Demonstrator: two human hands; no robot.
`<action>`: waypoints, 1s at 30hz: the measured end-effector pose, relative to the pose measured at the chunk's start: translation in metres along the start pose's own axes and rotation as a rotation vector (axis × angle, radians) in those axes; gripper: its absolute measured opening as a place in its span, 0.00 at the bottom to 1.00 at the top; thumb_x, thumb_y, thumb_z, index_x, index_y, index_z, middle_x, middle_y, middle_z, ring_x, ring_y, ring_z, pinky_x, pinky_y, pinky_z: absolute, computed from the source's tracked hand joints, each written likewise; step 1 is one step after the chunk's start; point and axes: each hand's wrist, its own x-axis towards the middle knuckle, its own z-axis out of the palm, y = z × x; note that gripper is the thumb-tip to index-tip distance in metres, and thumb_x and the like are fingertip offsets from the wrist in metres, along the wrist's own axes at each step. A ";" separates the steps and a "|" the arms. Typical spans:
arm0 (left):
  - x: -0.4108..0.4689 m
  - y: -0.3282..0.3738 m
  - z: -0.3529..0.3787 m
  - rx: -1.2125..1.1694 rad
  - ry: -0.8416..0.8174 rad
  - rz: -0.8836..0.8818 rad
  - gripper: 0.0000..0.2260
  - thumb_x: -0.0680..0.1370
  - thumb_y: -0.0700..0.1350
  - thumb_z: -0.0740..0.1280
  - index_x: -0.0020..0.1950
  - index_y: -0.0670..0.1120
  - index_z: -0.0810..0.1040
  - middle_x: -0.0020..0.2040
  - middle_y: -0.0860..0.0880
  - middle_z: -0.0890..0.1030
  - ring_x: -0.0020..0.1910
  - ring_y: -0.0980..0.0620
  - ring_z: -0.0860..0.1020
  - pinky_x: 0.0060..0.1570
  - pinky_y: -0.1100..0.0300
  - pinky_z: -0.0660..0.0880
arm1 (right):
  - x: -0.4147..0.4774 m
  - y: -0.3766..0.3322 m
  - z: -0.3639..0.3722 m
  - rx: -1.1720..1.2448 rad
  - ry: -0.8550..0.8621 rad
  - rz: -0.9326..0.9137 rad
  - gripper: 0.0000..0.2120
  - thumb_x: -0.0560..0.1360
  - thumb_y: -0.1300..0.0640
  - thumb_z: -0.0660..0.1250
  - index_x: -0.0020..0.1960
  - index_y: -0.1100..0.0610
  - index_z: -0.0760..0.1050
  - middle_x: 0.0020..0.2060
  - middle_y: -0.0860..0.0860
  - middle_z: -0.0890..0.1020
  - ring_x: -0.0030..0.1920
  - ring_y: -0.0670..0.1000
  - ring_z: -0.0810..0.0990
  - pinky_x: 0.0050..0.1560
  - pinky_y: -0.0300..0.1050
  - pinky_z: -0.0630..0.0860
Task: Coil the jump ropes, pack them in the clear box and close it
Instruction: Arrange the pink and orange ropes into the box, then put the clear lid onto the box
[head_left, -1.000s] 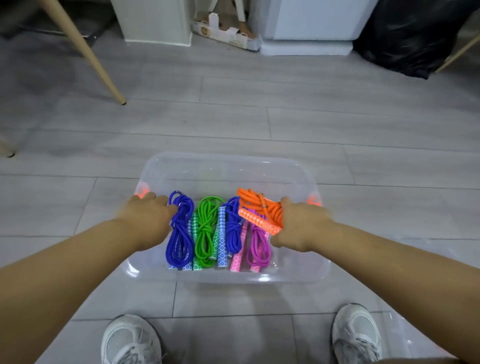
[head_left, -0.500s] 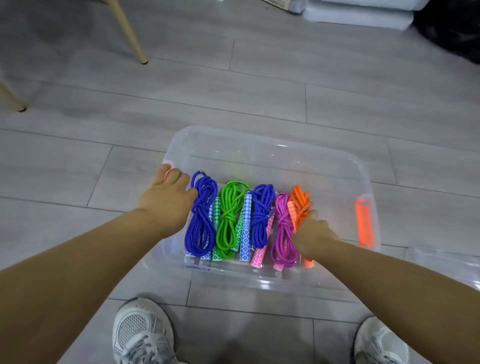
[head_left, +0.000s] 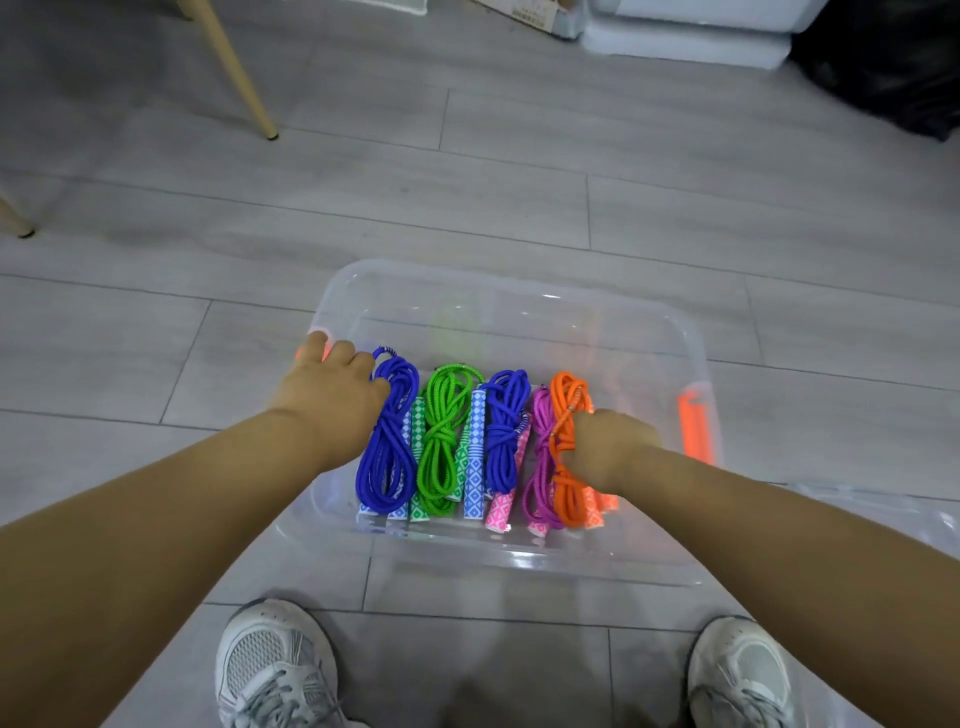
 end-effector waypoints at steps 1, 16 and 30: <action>-0.001 0.001 -0.005 -0.003 -0.004 0.002 0.16 0.79 0.50 0.56 0.66 0.50 0.68 0.65 0.46 0.69 0.65 0.44 0.66 0.69 0.46 0.57 | -0.006 0.003 -0.005 0.001 0.002 -0.023 0.15 0.75 0.50 0.61 0.57 0.57 0.72 0.56 0.57 0.77 0.56 0.59 0.77 0.44 0.45 0.68; -0.015 0.103 -0.117 -0.109 0.140 0.290 0.14 0.79 0.53 0.56 0.62 0.51 0.71 0.62 0.50 0.73 0.63 0.47 0.71 0.58 0.55 0.69 | -0.139 0.126 -0.042 0.234 0.094 -0.183 0.22 0.76 0.42 0.61 0.66 0.50 0.66 0.60 0.48 0.75 0.57 0.50 0.74 0.53 0.44 0.70; 0.037 0.315 -0.216 -0.056 0.223 0.678 0.16 0.80 0.55 0.55 0.63 0.50 0.71 0.59 0.50 0.74 0.61 0.47 0.71 0.55 0.54 0.71 | -0.204 0.317 0.147 1.000 0.181 0.610 0.22 0.74 0.42 0.64 0.63 0.52 0.69 0.55 0.48 0.76 0.53 0.51 0.76 0.55 0.46 0.73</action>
